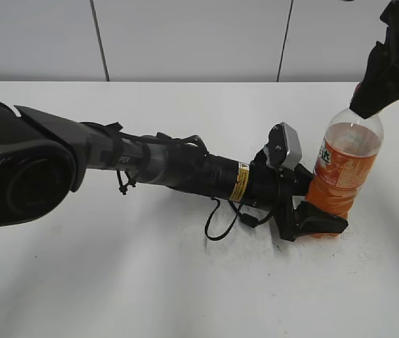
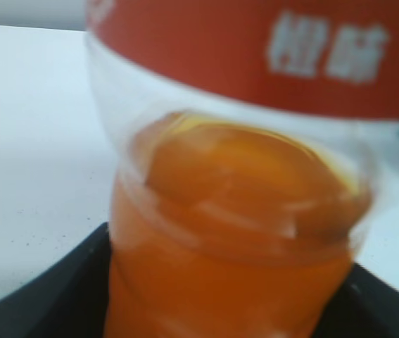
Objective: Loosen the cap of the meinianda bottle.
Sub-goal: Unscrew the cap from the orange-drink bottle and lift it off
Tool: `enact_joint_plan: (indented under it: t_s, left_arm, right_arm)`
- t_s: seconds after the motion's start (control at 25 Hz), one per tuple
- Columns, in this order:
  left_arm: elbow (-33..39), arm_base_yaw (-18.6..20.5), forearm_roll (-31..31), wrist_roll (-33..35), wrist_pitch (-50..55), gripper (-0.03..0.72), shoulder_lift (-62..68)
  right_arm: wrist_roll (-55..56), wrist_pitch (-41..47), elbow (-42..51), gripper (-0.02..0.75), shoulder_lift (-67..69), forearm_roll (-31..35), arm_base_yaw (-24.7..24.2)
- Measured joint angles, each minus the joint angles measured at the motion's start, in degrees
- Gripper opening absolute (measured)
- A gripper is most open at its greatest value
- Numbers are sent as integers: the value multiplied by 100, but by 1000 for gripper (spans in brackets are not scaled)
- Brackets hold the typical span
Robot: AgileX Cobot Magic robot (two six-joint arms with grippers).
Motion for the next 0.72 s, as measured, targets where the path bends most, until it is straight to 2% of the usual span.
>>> enact_joint_plan:
  t_s: [0.16, 0.24, 0.28, 0.32, 0.44, 0.6, 0.72]
  left_arm:
    - [0, 0, 5, 3, 0, 550, 0]
    - [0, 0, 5, 3, 2, 550, 0]
    - [0, 0, 5, 3, 2, 550, 0]
    - [0, 0, 5, 3, 2, 550, 0]
    - [0, 0, 5, 3, 2, 550, 0]
    - [0, 0, 5, 3, 2, 550, 0]
    - [0, 0, 5, 3, 2, 550, 0]
  right_arm:
    - [-54, 11, 0, 283, 0, 30, 0]
    - [216, 11, 0, 335, 0, 30, 0]
    - [579, 11, 0, 427, 4, 30, 0]
    - [821, 11, 0, 484, 4, 30, 0]
    - [1802, -29, 0, 611, 4, 30, 0]
    - [3465, -118, 0, 613, 7, 30, 0]
    - [4371, -123, 0, 543, 7, 30, 0]
